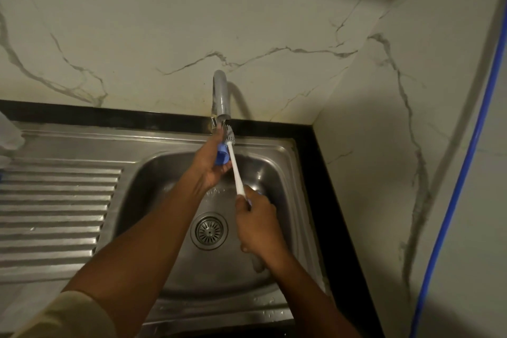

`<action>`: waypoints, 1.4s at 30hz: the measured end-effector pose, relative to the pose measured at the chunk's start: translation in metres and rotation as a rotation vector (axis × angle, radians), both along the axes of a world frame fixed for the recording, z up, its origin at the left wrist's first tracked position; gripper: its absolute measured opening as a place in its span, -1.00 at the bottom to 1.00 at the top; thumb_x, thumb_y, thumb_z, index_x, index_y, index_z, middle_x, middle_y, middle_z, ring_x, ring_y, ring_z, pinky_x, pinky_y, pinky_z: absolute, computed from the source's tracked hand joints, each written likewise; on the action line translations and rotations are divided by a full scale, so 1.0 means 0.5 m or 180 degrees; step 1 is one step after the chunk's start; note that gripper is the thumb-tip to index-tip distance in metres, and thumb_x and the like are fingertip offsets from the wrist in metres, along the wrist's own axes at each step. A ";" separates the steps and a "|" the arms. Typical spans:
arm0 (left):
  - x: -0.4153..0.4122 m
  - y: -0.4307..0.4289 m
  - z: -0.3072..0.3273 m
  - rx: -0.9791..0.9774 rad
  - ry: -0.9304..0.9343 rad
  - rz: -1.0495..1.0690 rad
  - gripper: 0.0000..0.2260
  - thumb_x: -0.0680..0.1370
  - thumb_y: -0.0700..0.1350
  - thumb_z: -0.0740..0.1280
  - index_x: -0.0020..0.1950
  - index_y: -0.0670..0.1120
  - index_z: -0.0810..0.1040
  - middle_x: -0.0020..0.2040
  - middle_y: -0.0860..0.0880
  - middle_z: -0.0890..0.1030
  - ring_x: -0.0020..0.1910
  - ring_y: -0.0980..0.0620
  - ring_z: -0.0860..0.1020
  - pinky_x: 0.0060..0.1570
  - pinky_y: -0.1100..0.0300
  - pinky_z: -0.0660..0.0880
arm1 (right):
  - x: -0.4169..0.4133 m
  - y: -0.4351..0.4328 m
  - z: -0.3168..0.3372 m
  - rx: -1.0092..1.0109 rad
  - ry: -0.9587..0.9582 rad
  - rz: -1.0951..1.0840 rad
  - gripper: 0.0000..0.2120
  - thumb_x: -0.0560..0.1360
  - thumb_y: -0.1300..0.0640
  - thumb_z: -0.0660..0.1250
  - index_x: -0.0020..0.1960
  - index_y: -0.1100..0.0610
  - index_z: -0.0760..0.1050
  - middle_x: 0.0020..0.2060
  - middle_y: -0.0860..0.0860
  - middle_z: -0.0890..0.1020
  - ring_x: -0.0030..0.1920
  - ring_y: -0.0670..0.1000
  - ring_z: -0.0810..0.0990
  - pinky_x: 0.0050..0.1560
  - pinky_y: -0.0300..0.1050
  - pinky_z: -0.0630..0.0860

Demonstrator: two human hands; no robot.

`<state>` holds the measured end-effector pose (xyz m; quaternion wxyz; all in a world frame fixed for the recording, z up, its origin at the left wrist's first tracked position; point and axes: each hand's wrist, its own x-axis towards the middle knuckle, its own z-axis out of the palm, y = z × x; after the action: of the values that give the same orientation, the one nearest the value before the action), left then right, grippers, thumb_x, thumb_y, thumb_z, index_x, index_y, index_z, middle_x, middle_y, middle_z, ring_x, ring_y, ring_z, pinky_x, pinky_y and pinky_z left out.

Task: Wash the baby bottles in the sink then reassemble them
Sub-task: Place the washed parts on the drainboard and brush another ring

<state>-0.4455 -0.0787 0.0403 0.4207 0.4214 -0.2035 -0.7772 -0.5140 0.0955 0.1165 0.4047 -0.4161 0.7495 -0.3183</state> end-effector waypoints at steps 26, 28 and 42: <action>0.037 -0.017 0.010 0.0147 0.0204 0.0230 -0.68 0.56 0.01 0.39 0.23 -0.14 0.55 0.03 -0.14 0.61 -0.02 -0.08 0.59 0.24 -0.01 0.50 | 0.005 0.060 0.014 -0.0007 0.0027 0.0353 -0.77 0.66 0.07 0.10 0.19 -0.08 0.49 -0.37 -0.02 0.50 -0.44 -0.13 0.48 -0.47 -0.23 0.44; 0.029 -0.006 0.003 0.0237 0.0105 0.0204 -0.61 0.57 0.04 0.38 0.32 -0.15 0.53 0.13 -0.16 0.61 0.03 -0.10 0.59 0.25 -0.03 0.50 | -0.007 0.035 0.009 0.0028 -0.0055 0.0091 -0.77 0.65 0.08 0.11 0.16 -0.05 0.52 -0.38 -0.03 0.50 -0.47 -0.13 0.46 -0.52 -0.23 0.41; 0.027 -0.001 0.010 0.0198 0.0375 0.0227 -0.60 0.53 0.09 0.41 0.24 -0.14 0.57 -0.01 -0.11 0.62 -0.07 -0.04 0.60 0.11 0.06 0.56 | 0.009 0.031 0.013 0.0037 -0.0350 0.0058 -0.79 0.65 0.06 0.11 0.15 -0.07 0.51 -0.38 -0.04 0.49 -0.46 -0.12 0.46 -0.54 -0.26 0.38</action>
<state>-0.4321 -0.0794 0.0455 0.4460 0.3947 -0.1390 -0.7912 -0.5093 0.1111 0.1230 0.4507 -0.4023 0.7241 -0.3326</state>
